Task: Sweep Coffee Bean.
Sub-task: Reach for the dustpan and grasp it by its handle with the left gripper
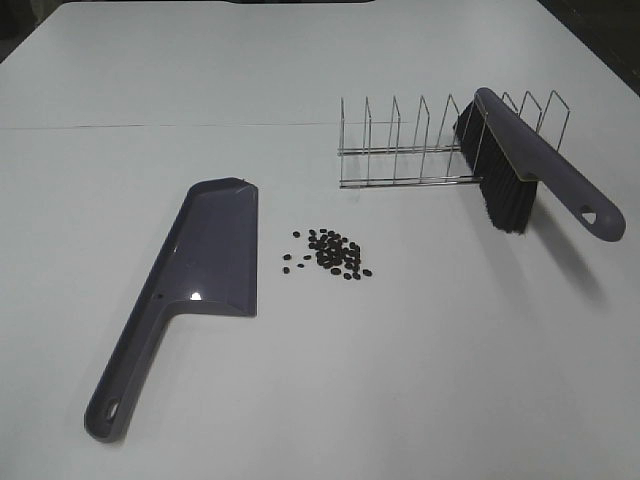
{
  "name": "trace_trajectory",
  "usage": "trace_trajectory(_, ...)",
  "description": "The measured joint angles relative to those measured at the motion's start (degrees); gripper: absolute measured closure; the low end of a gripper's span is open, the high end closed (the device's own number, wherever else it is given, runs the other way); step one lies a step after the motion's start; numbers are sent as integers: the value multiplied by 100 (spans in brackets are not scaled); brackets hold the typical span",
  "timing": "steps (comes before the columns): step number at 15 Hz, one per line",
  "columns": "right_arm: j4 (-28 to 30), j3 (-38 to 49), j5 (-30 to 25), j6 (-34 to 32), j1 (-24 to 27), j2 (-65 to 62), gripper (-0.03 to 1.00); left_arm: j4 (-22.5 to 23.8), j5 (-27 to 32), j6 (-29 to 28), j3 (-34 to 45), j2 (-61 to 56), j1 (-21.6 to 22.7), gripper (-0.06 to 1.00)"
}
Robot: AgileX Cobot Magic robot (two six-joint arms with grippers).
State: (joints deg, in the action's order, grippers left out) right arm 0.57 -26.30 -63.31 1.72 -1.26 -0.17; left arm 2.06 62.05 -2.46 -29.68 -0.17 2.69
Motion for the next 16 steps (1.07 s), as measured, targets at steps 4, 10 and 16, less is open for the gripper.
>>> trace_trajectory(4, 0, 0, 0, 46, 0, 0, 23, 0, 0, 0, 0, 0, 0, -3)
trace_trajectory(10, 23, 0, 0, 46, 0, 0, 23, 0, 0, -17, 0, 1031, 0, -3)
trace_trajectory(16, 23, 0, 0, 46, 0, 0, 23, 0, 0, -264, 0, 2492, 0, -3)
